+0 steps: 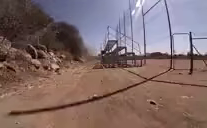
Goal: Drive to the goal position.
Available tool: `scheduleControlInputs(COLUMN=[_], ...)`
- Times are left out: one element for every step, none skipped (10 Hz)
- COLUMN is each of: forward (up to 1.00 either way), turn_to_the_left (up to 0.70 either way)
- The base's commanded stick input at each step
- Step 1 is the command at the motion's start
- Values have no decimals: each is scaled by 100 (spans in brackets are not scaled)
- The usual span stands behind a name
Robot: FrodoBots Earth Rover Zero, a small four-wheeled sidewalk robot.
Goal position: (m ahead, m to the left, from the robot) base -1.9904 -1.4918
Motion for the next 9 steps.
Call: scheduleControlInputs(forward=[100,100,100,100,100,100,100,100,100], turn_to_the_left=[0,0,0,0,0,0,0,0,0])
